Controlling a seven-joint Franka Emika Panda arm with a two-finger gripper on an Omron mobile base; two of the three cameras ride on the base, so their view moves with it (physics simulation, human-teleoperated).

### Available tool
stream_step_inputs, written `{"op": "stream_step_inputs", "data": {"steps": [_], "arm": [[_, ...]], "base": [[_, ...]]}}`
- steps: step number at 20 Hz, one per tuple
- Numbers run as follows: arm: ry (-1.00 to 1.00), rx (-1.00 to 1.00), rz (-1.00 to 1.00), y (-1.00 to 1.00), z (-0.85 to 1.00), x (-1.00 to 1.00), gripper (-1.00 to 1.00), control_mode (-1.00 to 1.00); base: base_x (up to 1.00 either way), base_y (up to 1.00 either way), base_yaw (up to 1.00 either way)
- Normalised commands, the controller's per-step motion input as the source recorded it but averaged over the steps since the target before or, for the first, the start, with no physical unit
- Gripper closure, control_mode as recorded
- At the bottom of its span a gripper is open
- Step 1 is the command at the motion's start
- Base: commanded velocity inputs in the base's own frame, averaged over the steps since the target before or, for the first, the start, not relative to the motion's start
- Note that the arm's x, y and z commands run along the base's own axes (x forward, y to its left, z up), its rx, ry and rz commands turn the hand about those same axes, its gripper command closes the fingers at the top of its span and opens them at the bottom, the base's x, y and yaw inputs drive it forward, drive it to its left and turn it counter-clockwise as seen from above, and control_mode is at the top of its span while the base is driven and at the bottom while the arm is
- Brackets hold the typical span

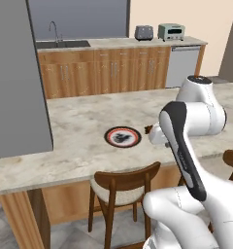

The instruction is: Take the chicken drumstick from the fridge and place it on the digital scale on the counter by the fridge. Wait a few seconds for a reading, then move it to the plate on the dining counter.

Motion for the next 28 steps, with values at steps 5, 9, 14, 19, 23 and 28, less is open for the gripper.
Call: {"op": "stream_step_inputs", "data": {"steps": [5,9,14,19,23,28], "arm": [[0.01,0.00,0.00,0.55,-0.05,1.00,1.00,-1.00],[0.06,0.00,0.00,0.58,-0.15,1.00,1.00,-1.00],[0.19,0.00,0.00,0.30,-0.51,1.00,1.00,-1.00],[0.32,0.00,0.00,-0.09,-0.59,1.00,1.00,-1.00],[0.35,0.00,0.04,-0.51,-0.20,0.98,1.00,-1.00],[0.11,-0.01,0.00,-0.20,0.00,0.30,1.00,-1.00]], "base": [[0.00,0.00,0.00],[0.00,0.00,0.00],[0.00,0.00,0.00],[0.00,0.00,0.00],[0.00,0.00,0.00],[0.00,0.00,0.00]]}}
